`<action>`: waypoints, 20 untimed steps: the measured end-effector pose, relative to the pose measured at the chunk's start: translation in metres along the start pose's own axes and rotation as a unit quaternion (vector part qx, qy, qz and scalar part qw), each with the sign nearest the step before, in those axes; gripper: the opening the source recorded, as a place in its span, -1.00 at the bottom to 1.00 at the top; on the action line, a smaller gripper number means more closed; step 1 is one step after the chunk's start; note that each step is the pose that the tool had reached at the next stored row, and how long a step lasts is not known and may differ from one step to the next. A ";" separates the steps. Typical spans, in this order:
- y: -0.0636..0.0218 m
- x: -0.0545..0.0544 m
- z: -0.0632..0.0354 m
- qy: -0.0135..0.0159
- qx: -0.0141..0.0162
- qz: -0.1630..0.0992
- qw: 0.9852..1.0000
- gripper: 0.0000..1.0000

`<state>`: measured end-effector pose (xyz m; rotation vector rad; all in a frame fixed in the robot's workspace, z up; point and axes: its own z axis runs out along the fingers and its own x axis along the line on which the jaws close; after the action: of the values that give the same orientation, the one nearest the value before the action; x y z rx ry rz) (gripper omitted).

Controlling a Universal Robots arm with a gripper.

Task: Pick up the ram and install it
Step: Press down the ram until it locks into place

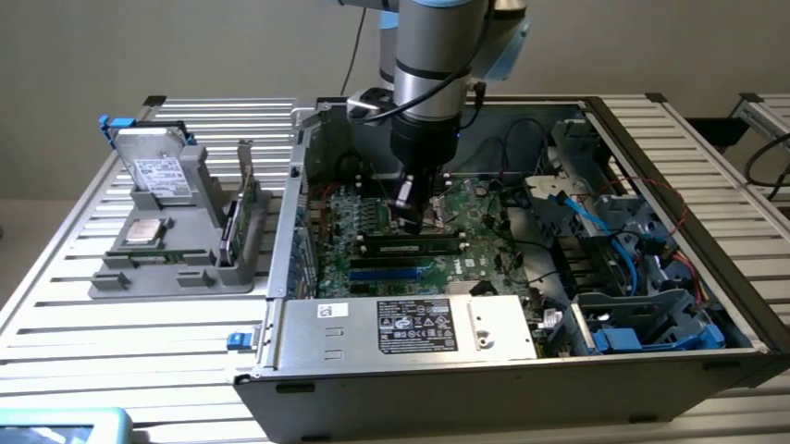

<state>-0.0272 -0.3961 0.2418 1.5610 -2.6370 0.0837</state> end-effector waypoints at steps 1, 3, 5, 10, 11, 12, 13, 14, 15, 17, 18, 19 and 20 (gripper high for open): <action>0.0000 0.000 0.0000 0.000 0.000 0.005 1.000 -0.79; 0.0000 0.000 0.0000 0.000 -0.001 0.015 1.000 -0.79; 0.0000 0.000 0.0000 0.000 -0.002 0.025 1.000 -0.79; 0.0000 0.000 -0.0001 0.000 -0.003 0.048 0.999 -0.79; 0.0000 0.000 -0.0001 0.000 -0.004 0.054 0.999 -0.79; 0.0000 0.000 -0.0001 0.000 -0.004 0.059 0.998 -0.79; 0.0000 0.000 -0.0001 0.000 -0.005 0.064 0.998 -0.79; 0.0000 0.000 -0.0002 0.000 -0.005 0.070 0.998 -0.79; 0.0000 0.000 -0.0002 0.000 -0.006 0.076 0.997 -0.79; 0.0000 0.000 -0.0002 0.000 -0.007 0.087 0.996 -0.79; 0.0000 0.000 -0.0002 0.000 -0.006 0.091 0.996 -0.79; 0.0000 0.000 -0.0002 0.000 -0.006 0.095 0.995 -0.79; -0.0001 0.000 -0.0002 0.000 -0.005 0.099 0.995 -0.79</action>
<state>-0.0272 -0.3961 0.2420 1.2922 -2.7798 0.0799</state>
